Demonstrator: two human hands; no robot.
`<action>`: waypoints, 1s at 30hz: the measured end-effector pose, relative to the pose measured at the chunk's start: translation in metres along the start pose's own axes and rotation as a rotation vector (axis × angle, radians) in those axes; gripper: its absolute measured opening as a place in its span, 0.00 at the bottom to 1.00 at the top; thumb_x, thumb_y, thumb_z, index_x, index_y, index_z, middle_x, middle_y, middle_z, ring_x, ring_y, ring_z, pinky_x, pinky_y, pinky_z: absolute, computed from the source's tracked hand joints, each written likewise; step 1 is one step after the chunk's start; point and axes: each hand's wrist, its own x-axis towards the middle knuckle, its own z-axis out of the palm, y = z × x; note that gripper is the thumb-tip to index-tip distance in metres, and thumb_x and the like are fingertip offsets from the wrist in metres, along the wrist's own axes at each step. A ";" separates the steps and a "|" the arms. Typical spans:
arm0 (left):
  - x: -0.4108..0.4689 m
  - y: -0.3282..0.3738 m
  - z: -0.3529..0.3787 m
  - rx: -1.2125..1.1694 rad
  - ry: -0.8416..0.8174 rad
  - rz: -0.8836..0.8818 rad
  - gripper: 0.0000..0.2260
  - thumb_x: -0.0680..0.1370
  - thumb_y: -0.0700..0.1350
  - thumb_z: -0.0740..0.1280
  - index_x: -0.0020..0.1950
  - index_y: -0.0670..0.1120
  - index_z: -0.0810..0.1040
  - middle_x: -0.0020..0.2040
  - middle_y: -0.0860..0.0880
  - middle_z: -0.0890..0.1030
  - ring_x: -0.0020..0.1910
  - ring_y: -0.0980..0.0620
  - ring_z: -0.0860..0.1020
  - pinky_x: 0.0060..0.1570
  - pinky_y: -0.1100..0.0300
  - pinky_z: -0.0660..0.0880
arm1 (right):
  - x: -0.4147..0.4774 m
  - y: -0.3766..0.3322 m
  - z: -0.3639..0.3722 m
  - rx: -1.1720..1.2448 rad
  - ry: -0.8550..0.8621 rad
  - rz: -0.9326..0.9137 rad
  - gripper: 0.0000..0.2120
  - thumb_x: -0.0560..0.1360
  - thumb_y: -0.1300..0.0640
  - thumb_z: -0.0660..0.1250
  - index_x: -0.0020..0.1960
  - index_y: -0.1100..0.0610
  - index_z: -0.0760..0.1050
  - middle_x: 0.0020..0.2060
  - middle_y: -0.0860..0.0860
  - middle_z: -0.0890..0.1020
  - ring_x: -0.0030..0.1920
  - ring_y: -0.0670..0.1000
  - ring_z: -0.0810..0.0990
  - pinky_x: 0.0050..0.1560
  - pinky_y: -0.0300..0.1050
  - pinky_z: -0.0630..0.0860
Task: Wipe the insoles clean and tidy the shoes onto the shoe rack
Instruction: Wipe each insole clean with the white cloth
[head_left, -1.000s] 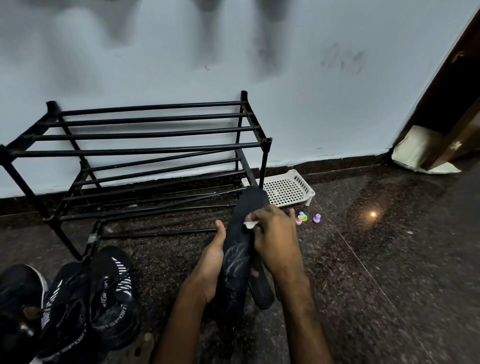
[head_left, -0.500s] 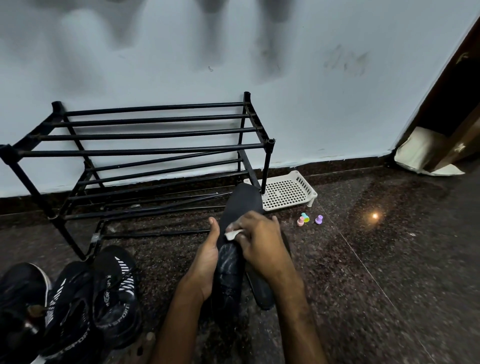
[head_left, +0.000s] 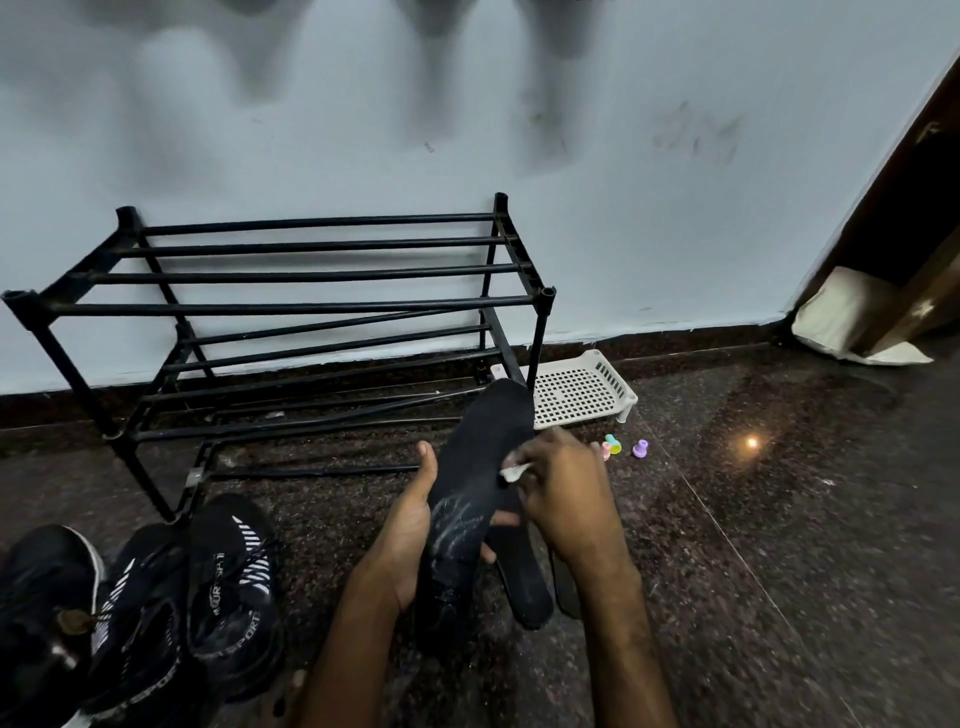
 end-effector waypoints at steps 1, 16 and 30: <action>0.000 0.000 0.000 0.015 -0.010 -0.001 0.35 0.79 0.66 0.50 0.57 0.39 0.83 0.49 0.33 0.83 0.39 0.38 0.83 0.25 0.54 0.79 | 0.001 0.000 -0.002 -0.001 0.110 0.014 0.14 0.68 0.65 0.70 0.46 0.47 0.82 0.45 0.45 0.78 0.48 0.49 0.78 0.63 0.62 0.70; -0.013 0.005 -0.001 0.129 -0.128 -0.126 0.36 0.81 0.64 0.48 0.65 0.33 0.75 0.45 0.32 0.82 0.35 0.40 0.83 0.24 0.55 0.77 | 0.023 -0.005 -0.004 0.162 0.265 -0.039 0.14 0.70 0.67 0.71 0.50 0.50 0.83 0.45 0.41 0.76 0.48 0.47 0.78 0.60 0.59 0.74; -0.018 -0.002 -0.006 0.063 -0.152 -0.153 0.34 0.81 0.63 0.49 0.64 0.35 0.76 0.47 0.32 0.82 0.36 0.39 0.84 0.26 0.52 0.79 | 0.016 -0.012 0.012 0.272 0.181 0.013 0.15 0.70 0.65 0.70 0.47 0.45 0.82 0.47 0.41 0.79 0.50 0.45 0.79 0.64 0.63 0.71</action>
